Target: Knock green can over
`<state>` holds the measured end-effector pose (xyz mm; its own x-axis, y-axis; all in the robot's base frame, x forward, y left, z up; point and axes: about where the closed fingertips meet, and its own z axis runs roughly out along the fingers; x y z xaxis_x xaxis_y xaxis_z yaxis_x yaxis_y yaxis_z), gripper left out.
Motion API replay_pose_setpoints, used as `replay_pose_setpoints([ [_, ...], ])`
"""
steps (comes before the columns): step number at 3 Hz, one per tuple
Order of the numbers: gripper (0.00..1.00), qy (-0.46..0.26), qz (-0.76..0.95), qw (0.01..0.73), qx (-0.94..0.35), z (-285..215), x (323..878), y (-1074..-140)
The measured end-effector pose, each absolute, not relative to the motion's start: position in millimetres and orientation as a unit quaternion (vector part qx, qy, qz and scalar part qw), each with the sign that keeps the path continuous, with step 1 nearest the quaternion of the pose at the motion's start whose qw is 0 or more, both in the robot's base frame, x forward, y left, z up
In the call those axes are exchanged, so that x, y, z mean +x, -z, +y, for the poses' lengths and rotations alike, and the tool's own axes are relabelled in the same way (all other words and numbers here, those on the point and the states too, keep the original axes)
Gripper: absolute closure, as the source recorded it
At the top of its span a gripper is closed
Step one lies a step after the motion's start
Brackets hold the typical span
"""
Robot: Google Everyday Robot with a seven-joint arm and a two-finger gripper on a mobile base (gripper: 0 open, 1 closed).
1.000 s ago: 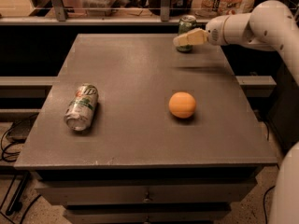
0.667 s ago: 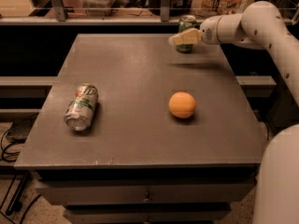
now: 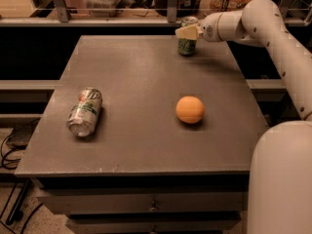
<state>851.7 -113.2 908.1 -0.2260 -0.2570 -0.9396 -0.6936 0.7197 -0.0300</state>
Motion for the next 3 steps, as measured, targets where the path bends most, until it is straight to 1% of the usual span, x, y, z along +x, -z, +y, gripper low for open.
replay_pose_setpoints([
  [1, 0.73, -0.189, 0.744, 0.531, -0.36, -95, 840, -922],
  [2, 1.0, -0.124, 0.719, 0.487, -0.481, -63, 801, -940],
  [3, 0.84, -0.062, 0.691, 0.423, -0.583, -49, 771, -937],
])
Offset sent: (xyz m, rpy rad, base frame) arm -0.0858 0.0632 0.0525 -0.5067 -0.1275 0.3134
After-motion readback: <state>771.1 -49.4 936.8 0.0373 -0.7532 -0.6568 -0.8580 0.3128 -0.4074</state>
